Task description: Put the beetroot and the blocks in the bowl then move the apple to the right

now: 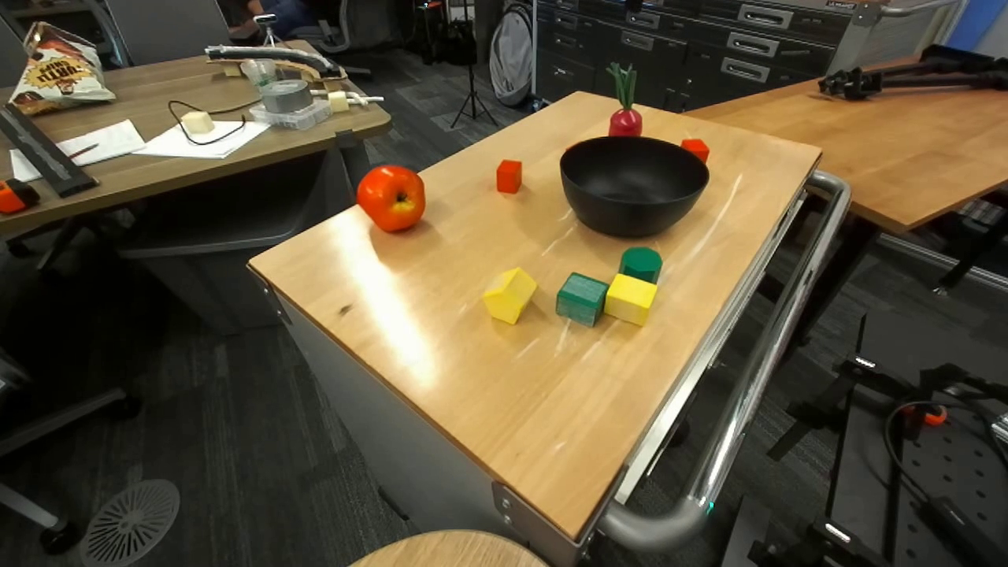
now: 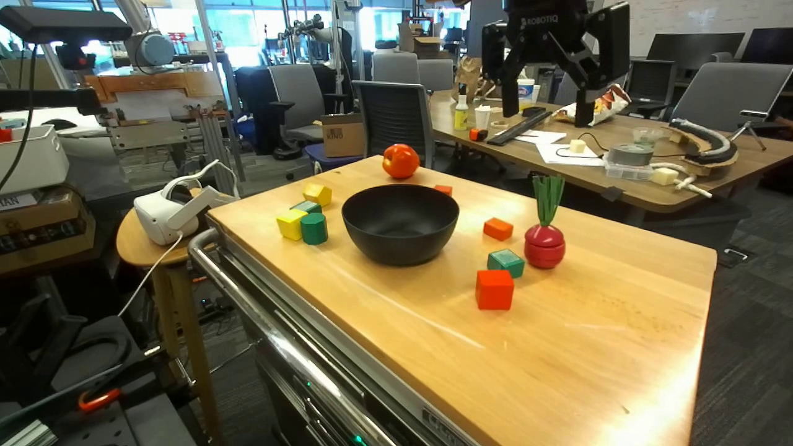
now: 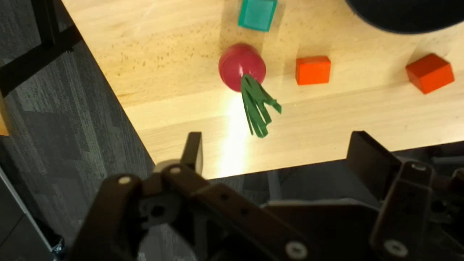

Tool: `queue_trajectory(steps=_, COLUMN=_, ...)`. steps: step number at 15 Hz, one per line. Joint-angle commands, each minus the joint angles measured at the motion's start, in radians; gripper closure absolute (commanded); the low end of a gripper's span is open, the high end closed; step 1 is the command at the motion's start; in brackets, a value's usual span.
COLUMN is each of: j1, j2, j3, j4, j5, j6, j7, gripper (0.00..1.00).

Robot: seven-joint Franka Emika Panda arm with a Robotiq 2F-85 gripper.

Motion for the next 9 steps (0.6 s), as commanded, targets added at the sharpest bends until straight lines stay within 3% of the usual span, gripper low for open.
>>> queue_trajectory(steps=1, j1=0.0, j2=0.09, j3=-0.001, j4=0.035, j5=-0.022, j6=0.14, j7=0.086, gripper=0.0)
queue_trajectory(steps=8, j1=0.006, j2=0.235, j3=-0.018, j4=0.12, j5=-0.086, j6=0.057, j7=0.157, gripper=0.0)
queue_trajectory(steps=9, j1=0.006, j2=0.252, j3=-0.018, j4=0.136, j5=-0.084, j6=0.043, j7=0.16, gripper=0.06)
